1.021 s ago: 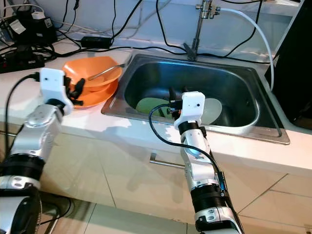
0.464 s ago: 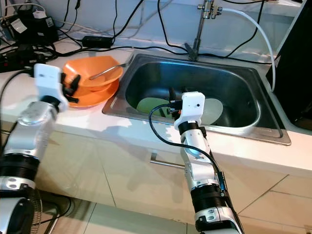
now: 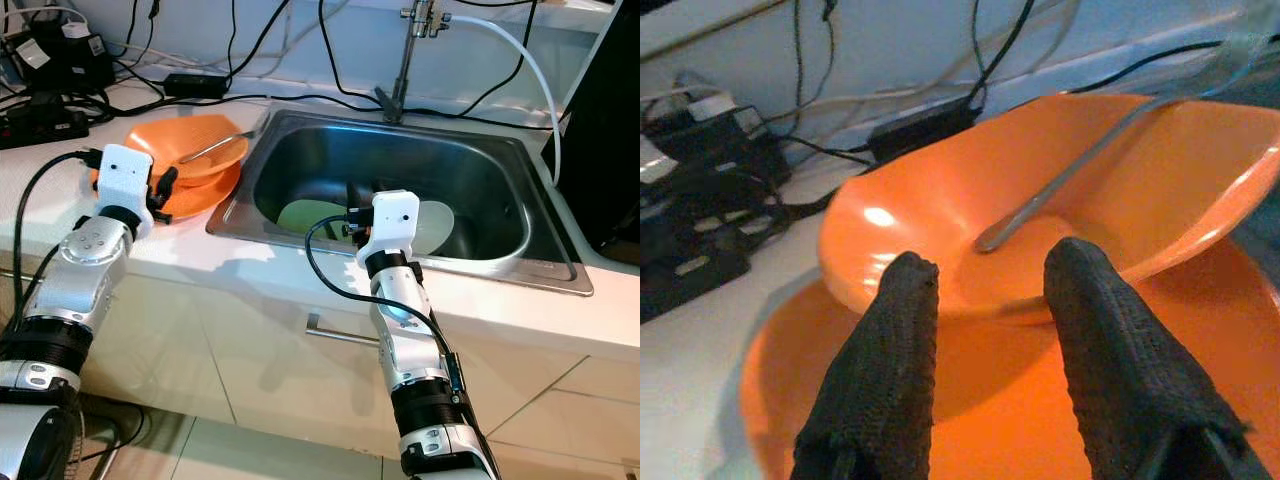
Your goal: Kitchen organization
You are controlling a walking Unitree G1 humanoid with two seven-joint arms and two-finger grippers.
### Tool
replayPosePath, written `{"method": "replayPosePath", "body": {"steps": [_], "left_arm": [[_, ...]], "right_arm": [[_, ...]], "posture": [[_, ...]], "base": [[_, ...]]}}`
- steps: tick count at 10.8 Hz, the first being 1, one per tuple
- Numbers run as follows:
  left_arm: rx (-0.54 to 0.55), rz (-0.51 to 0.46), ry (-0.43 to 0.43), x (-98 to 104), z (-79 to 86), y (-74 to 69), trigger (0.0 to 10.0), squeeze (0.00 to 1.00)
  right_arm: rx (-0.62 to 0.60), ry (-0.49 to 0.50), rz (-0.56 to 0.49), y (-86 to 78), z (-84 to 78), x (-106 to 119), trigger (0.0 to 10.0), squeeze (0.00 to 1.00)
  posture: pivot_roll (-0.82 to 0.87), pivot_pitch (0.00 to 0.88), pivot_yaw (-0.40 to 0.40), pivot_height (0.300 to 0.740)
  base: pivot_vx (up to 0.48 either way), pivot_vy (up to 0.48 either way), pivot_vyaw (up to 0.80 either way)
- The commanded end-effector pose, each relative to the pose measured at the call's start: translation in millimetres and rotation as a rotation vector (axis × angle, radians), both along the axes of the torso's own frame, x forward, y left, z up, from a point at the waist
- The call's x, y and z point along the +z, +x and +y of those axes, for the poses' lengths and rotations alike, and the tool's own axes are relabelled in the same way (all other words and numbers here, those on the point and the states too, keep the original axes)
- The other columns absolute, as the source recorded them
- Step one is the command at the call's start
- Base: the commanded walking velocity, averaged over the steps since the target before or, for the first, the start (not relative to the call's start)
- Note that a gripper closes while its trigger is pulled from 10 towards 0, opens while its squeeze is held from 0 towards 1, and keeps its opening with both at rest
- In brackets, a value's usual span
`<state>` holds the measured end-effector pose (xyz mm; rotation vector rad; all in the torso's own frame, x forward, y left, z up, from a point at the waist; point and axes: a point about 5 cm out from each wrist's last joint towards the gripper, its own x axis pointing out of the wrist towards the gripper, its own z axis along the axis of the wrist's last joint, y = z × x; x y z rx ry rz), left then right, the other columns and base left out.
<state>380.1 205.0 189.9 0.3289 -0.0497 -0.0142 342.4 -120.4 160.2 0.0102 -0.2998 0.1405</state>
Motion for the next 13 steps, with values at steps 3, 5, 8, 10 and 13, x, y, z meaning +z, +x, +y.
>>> {"method": "replayPosePath", "body": {"steps": [3,5,8,10,13], "left_arm": [[0.042,0.007,0.038,0.6,11.2,-0.2,10.0,0.0],[0.068,0.015,0.056,-1.1,20.5,-3.4,10.0,0.0],[0.152,0.028,0.099,0.5,48.4,-9.6,10.0,0.0],[0.177,0.028,0.132,4.1,57.8,-11.1,10.0,0.0],[0.038,-0.096,0.057,19.6,27.4,-9.2,10.0,0.0]], "right_arm": [[-0.008,0.006,-0.01,0.8,-1.6,2.2,10.0,0.0],[-0.006,0.006,-0.008,1.1,-1.3,1.9,10.0,0.0],[-0.006,0.005,-0.005,2.3,-1.3,2.0,10.0,0.0],[-0.005,0.004,-0.003,2.2,-1.2,1.3,10.0,0.0],[-0.005,0.005,-0.003,1.8,-1.1,0.9,10.0,0.0]], "posture": [[0.16,0.021,-0.009,0.74],[0.17,0.021,-0.011,0.74],[0.17,0.026,-0.013,0.74],[0.17,0.028,-0.012,0.74],[0.17,0.032,-0.015,0.74]], "base": [[0.0,0.0,0.0],[0.0,0.0,0.0],[0.0,0.0,0.0],[0.0,0.0,0.0],[0.0,0.0,0.0]]}}
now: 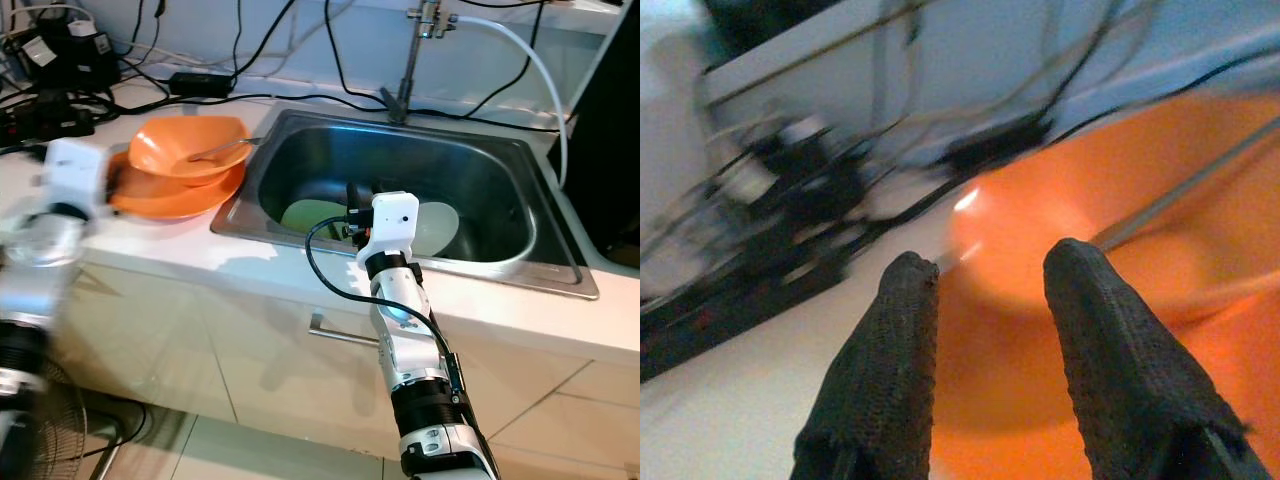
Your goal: Kitchen organization
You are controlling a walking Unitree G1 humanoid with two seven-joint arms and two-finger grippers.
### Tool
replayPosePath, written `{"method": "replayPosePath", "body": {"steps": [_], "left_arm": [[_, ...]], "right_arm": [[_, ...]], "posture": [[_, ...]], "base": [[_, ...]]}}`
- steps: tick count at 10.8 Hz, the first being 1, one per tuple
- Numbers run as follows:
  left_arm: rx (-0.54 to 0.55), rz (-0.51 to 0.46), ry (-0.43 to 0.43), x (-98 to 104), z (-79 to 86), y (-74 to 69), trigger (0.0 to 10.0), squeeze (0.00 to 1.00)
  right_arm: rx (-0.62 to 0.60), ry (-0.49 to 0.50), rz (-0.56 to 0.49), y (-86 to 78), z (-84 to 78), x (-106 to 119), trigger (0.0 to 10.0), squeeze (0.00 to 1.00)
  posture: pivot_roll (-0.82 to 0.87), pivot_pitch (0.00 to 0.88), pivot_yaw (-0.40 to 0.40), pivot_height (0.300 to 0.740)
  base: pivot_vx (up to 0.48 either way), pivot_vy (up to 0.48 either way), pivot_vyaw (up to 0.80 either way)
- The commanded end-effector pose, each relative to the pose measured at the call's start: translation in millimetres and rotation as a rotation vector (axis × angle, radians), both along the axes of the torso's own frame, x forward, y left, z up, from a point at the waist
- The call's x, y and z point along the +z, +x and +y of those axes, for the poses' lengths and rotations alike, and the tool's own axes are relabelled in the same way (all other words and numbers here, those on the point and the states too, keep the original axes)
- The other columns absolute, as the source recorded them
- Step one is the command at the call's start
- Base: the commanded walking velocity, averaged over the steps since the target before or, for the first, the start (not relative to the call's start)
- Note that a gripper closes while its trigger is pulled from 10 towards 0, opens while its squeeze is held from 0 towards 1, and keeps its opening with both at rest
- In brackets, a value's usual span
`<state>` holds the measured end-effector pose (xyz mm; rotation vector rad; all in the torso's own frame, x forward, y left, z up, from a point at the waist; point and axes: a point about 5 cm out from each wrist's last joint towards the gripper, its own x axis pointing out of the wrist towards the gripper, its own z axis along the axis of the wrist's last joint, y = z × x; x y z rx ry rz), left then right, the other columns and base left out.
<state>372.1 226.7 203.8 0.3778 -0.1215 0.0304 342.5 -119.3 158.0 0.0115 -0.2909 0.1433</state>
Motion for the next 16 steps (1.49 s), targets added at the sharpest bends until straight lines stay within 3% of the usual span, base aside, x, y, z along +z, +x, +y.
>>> {"method": "replayPosePath", "body": {"steps": [1,4,7,13,16], "left_arm": [[-0.041,-0.01,-0.003,3.8,-9.2,2.2,10.0,0.0],[-0.143,0.016,-0.063,-0.9,-36.5,12.3,10.0,0.0],[-0.157,0.052,-0.129,-5.5,-39.4,18.8,10.0,0.0],[-0.065,0.081,-0.081,-14.3,-5.0,10.9,10.0,0.0],[0.016,0.096,-0.043,-14.4,21.2,4.0,10.0,0.0]], "right_arm": [[-0.008,0.005,-0.013,1.8,-2.2,3.3,10.0,0.0],[-0.015,0.004,-0.015,0.9,-3.7,3.4,10.0,0.0],[-0.02,0.004,-0.015,0.5,-4.3,3.1,10.0,0.0],[-0.014,0.005,-0.013,1.2,-2.0,2.4,10.0,0.0],[-0.012,0.003,-0.007,1.4,-1.6,0.9,10.0,0.0]], "posture": [[0.17,0.033,-0.015,0.74],[0.16,0.035,-0.011,0.74],[0.15,0.035,-0.005,0.74],[0.17,0.021,-0.008,0.74],[0.17,0.019,-0.01,0.74]], "base": [[0.0,0.0,0.0],[0.0,0.0,0.0],[0.0,0.0,0.0],[0.0,0.0,0.0],[0.0,0.0,0.0]]}}
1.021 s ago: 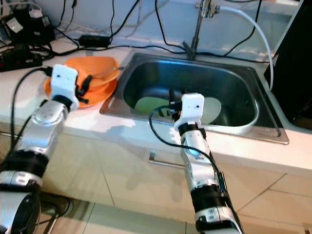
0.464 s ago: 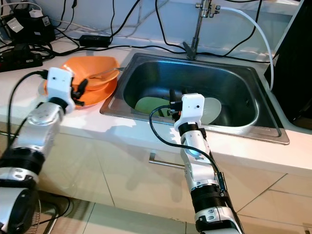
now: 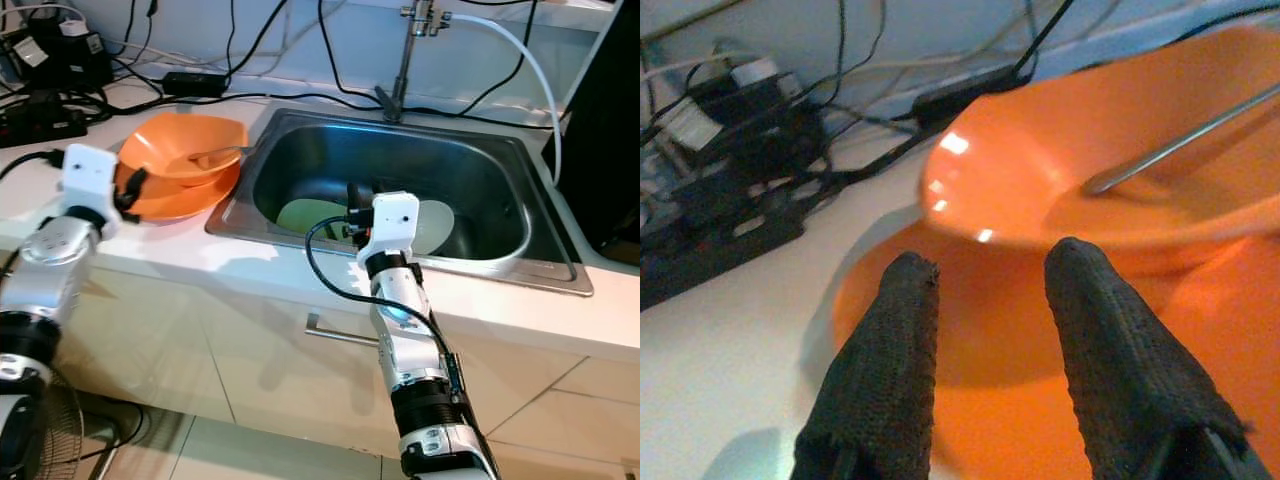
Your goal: Kitchen organization
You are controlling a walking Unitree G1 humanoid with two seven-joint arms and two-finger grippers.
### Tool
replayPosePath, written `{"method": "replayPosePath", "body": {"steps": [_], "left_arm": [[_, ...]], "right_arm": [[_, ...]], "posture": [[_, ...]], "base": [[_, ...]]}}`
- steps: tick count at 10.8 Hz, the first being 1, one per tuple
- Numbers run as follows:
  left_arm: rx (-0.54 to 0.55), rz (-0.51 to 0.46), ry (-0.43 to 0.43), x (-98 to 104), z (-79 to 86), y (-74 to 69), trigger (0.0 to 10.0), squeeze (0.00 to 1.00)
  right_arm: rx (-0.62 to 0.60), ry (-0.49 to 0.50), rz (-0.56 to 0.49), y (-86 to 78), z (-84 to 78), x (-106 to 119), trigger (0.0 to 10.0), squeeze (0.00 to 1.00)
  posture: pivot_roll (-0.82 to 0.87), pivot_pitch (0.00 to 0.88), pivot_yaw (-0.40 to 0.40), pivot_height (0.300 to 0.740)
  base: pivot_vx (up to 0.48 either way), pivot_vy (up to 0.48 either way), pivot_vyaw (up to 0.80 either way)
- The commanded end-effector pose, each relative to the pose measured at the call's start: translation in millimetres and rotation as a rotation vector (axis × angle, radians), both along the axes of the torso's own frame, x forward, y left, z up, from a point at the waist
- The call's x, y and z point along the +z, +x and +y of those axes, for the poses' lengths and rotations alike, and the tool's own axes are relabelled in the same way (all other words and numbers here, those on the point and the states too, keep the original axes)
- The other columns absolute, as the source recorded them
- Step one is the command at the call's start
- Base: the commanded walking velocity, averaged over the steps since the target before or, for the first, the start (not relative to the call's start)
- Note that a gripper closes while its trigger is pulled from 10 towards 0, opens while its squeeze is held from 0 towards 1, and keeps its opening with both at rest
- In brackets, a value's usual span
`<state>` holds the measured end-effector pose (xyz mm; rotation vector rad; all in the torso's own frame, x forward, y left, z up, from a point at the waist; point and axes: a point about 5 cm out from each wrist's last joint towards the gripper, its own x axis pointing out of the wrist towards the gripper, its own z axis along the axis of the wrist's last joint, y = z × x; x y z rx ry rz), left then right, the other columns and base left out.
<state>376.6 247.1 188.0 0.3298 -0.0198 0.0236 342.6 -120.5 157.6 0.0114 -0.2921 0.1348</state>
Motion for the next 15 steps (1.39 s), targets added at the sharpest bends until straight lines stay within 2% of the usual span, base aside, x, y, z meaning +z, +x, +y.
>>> {"method": "replayPosePath", "body": {"steps": [1,4,5,6,8,9,11,12,14,15], "left_arm": [[0.033,0.007,0.017,0.5,8.5,-2.3,10.0,0.0],[0.142,0.006,0.04,4.4,29.9,-6.0,10.0,0.0],[0.085,-0.073,0.003,16.6,18.9,-3.7,10.0,0.0],[-0.022,-0.114,-0.017,21.8,-2.7,-1.4,10.0,0.0],[-0.194,-0.116,-0.1,19.4,-45.2,5.3,10.0,0.0],[-0.209,-0.095,-0.139,14.6,-52.9,8.7,10.0,0.0],[-0.221,-0.05,-0.244,8.6,-64.1,16.8,10.0,0.0],[-0.218,-0.042,-0.265,8.2,-65.2,18.7,10.0,0.0],[-0.195,-0.024,-0.308,6.4,-60.1,21.4,10.0,0.0],[-0.17,-0.022,-0.312,4.5,-51.7,20.4,10.0,0.0]], "right_arm": [[-0.003,0.002,-0.005,1.6,-0.2,1.3,10.0,0.0],[-0.004,0.001,-0.002,1.8,-0.7,0.4,10.0,0.0],[-0.005,0.003,-0.001,1.7,-0.3,0.1,10.0,0.0],[-0.004,0.004,-0.002,1.8,0.2,0.2,10.0,0.0],[-0.005,0.003,-0.005,2.1,-0.2,1.1,10.0,0.0],[-0.008,0.003,-0.006,2.1,-1.5,1.4,10.0,0.0],[-0.019,0.0,-0.006,1.7,-4.5,1.3,10.0,0.0],[-0.02,-0.001,-0.006,1.6,-4.8,1.3,10.0,0.0],[-0.022,-0.002,-0.006,1.6,-4.7,1.4,10.0,0.0],[-0.023,-0.003,-0.004,1.6,-4.6,1.0,10.0,0.0]], "posture": [[0.17,0.018,-0.012,0.74],[0.17,0.018,-0.011,0.74],[0.17,0.018,-0.011,0.74],[0.17,0.018,-0.011,0.74],[0.17,0.019,-0.011,0.74],[0.16,0.024,-0.01,0.74],[0.16,0.027,-0.007,0.74],[0.15,0.032,-0.005,0.74],[0.15,0.033,-0.003,0.74],[0.15,0.031,-0.003,0.74]], "base": [[0.0,0.0,0.0],[0.0,0.0,0.0],[0.0,0.0,0.0],[0.0,0.0,0.0],[0.0,0.0,0.0],[0.0,0.0,0.0],[0.0,0.0,0.0],[0.0,0.0,0.0],[0.0,0.0,0.0],[0.0,0.0,0.0]]}}
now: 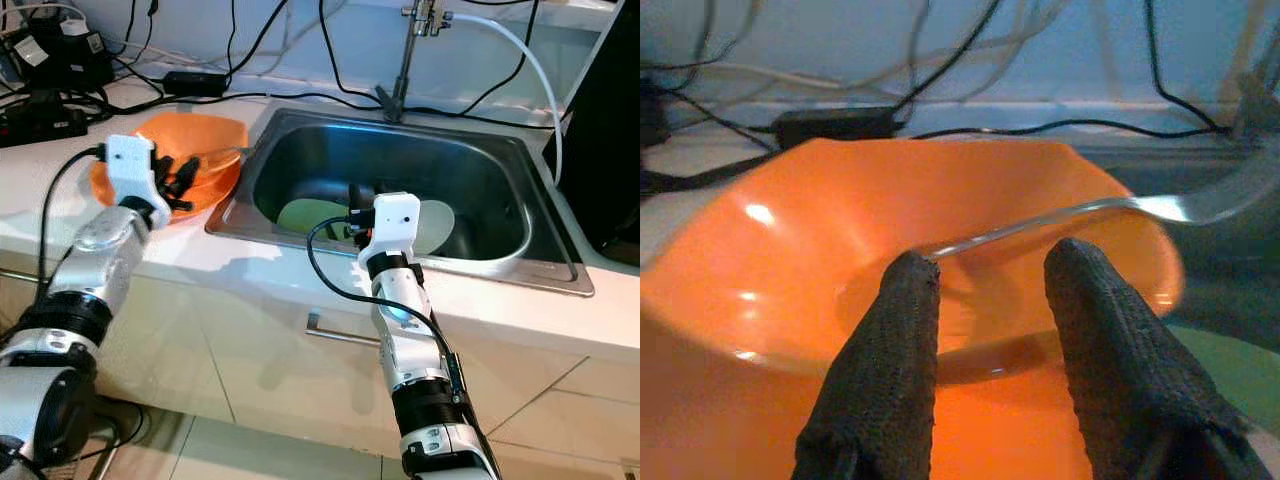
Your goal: Kitchen organization
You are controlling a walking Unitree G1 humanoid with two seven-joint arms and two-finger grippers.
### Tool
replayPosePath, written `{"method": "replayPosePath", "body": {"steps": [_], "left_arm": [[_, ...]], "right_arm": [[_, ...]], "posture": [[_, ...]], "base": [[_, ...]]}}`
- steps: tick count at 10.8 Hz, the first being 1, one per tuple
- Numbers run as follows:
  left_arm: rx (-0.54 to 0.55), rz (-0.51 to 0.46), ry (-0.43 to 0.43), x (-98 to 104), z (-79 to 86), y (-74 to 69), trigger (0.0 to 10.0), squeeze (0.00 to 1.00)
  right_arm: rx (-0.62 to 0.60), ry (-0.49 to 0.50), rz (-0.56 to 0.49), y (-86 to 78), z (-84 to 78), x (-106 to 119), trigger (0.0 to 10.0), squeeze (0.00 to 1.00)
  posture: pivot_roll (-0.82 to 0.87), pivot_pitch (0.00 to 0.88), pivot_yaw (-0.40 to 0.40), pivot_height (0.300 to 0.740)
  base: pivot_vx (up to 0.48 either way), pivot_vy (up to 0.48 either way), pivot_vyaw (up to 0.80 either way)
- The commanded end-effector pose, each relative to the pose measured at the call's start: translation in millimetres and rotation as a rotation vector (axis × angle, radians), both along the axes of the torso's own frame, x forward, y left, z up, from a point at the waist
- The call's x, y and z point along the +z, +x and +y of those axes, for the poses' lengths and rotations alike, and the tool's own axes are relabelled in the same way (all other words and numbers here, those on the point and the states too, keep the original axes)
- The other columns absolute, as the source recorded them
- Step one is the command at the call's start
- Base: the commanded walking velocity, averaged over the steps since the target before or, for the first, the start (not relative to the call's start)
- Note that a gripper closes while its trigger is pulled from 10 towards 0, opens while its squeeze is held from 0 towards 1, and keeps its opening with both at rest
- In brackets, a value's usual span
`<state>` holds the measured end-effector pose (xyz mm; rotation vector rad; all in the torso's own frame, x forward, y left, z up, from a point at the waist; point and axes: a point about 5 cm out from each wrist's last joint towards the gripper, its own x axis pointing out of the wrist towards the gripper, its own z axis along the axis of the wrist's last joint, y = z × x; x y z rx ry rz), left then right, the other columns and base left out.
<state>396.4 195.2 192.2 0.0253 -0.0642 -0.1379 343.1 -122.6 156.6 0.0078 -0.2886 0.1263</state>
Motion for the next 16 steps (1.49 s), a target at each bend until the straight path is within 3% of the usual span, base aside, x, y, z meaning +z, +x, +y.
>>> {"method": "replayPosePath", "body": {"steps": [1,6,9,11,12,14,15,16], "left_arm": [[0.031,0.008,-0.011,-2.0,10.2,-1.2,10.0,0.0],[0.166,0.035,0.069,-7.8,60.5,-16.0,10.0,0.0],[0.237,-0.006,0.125,2.6,72.5,-18.0,10.0,0.0],[0.296,-0.066,0.232,15.7,76.3,-17.6,10.0,0.0],[0.148,-0.194,0.392,35.9,35.2,-11.6,10.0,0.0],[-0.11,-0.282,0.542,35.4,-31.8,-10.3,10.0,0.0],[-0.212,-0.284,0.557,28.3,-56.2,-10.9,10.0,1.0],[-0.294,-0.268,0.586,17.0,-78.3,-12.6,10.0,1.0]], "right_arm": [[-0.014,0.0,-0.007,1.2,-2.2,1.6,10.0,0.0],[-0.001,0.0,-0.009,3.0,0.7,2.3,10.0,0.0],[0.006,0.002,-0.008,3.4,3.3,1.7,10.0,0.0],[0.004,0.001,-0.009,3.4,2.8,1.3,10.0,0.0],[-0.002,0.001,-0.005,2.9,1.4,-0.4,10.0,0.0],[-0.015,0.007,-0.006,2.8,0.2,-0.3,10.0,0.0],[-0.026,0.011,-0.009,2.9,-1.4,0.4,10.0,0.0],[-0.036,0.014,-0.01,2.6,-3.1,0.2,10.0,0.0]], "posture": [[0.15,0.027,-0.001,0.74],[0.17,0.003,-0.008,0.74],[0.17,0.0,-0.009,0.74],[0.17,0.0,-0.006,0.74],[0.17,0.004,-0.005,0.74],[0.16,0.008,0.006,0.74],[0.15,0.011,0.015,0.74],[0.15,0.014,0.021,0.74]], "base": [[0.0,0.0,0.0],[0.0,0.0,0.0],[0.0,0.0,0.0],[0.0,0.0,0.0],[0.0,0.0,0.0],[0.0,0.0,0.0],[0.0,0.0,0.0],[0.0,0.0,0.0]]}}
